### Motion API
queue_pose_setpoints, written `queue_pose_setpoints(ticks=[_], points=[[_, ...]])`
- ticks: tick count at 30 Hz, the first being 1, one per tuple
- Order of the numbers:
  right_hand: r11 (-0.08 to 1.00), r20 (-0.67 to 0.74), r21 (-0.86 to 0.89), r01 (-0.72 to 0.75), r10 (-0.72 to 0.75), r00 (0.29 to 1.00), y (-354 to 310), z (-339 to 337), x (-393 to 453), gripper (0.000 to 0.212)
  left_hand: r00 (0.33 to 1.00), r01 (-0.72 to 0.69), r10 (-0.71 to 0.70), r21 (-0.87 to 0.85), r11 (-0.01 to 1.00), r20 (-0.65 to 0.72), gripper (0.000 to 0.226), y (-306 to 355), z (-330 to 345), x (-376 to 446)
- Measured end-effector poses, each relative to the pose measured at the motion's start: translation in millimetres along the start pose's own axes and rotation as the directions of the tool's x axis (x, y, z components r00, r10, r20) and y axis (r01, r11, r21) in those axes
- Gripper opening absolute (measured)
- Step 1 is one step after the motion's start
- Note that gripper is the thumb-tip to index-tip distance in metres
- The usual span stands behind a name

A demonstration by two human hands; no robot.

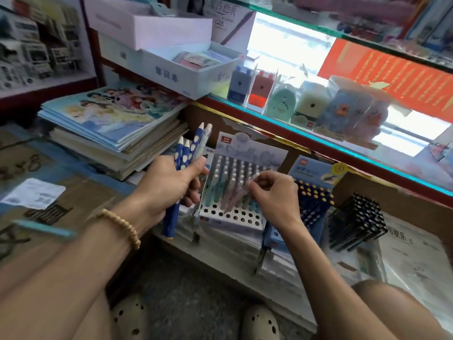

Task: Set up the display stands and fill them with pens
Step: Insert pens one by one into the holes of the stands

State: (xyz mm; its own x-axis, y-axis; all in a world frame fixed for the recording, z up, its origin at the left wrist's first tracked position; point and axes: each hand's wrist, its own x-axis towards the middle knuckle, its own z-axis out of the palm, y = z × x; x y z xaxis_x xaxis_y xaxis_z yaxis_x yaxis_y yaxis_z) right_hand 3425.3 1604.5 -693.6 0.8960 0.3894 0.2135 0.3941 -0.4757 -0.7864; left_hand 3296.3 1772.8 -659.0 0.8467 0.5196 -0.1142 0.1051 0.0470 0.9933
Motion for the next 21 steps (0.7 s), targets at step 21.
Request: queue_pose_setpoints(ticks=[21], points=[[0.988,0.115,-0.152,0.021,-0.003,0.993,2.4,51.9,-11.1,0.013,0.997,-0.003,0.006,-0.042,0.999,0.075,0.033,-3.2,-8.4,-4.6]])
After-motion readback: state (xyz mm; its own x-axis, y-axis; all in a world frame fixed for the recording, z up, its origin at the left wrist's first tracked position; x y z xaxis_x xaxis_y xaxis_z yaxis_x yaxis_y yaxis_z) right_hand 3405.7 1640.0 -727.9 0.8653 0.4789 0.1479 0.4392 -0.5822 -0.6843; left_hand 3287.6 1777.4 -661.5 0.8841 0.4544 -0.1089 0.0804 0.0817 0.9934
